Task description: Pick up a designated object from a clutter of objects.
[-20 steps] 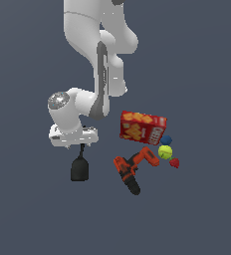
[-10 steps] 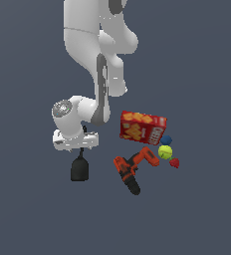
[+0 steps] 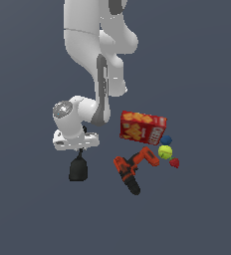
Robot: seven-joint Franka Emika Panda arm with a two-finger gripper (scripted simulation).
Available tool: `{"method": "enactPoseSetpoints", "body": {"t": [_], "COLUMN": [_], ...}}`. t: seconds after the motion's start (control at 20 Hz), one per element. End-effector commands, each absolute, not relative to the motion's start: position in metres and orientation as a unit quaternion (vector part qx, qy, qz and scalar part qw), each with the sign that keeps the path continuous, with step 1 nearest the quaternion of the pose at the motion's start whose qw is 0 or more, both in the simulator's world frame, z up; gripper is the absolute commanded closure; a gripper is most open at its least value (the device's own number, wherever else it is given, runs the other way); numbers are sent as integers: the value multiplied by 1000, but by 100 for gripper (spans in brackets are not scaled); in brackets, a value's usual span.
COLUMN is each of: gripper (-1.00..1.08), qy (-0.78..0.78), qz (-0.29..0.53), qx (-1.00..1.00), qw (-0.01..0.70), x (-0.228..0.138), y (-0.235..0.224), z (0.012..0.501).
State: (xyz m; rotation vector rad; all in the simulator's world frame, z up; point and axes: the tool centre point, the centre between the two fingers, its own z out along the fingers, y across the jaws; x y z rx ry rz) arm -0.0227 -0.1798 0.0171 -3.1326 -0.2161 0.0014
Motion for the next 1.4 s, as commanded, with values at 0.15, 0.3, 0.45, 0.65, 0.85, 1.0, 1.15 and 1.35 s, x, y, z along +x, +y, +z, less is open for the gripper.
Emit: {"method": "enactPoseSetpoints", "body": {"t": [0.15, 0.3, 0.45, 0.65, 0.85, 1.0, 1.15, 1.35], "gripper": [108, 108, 108, 108, 108, 108, 108, 108], "qy": [-69, -69, -69, -69, -69, -69, -69, -68], "qz": [0, 0, 0, 0, 0, 0, 0, 0], "qx": [-998, -998, -998, -998, -998, -998, -998, -998], "qw": [1, 1, 1, 1, 1, 1, 1, 1], "x": [-23, -24, -27, -32, -40, -46, -54, -64], "y": [-179, -178, -175, -170, -162, -155, -147, -137], "z": [18, 22, 30, 45, 67, 88, 111, 142]}}
